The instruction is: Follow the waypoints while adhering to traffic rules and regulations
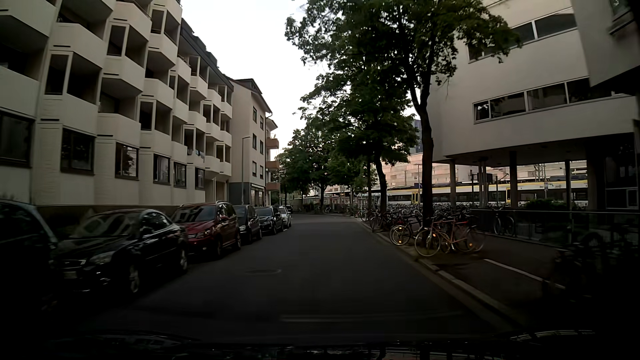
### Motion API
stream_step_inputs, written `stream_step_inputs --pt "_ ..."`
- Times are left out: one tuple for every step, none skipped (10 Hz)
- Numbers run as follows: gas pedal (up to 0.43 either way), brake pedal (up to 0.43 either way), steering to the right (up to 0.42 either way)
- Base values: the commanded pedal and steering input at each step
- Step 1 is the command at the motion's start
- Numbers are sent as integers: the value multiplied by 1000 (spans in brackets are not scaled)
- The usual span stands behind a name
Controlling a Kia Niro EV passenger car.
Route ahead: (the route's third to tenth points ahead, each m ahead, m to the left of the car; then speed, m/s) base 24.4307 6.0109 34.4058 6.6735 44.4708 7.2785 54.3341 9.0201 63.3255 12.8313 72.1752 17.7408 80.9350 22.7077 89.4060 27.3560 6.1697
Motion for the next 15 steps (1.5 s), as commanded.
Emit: stream_step_inputs --pt "67 0 2" --pt "67 0 2" --pt "67 0 2" --pt "67 0 3" --pt "59 0 3" --pt "47 0 3" --pt "47 0 4" --pt "47 0 8" --pt "47 0 10" --pt "47 0 9" --pt "47 0 9" --pt "47 0 9" --pt "47 0 9" --pt "47 0 6" --pt "47 0 5"
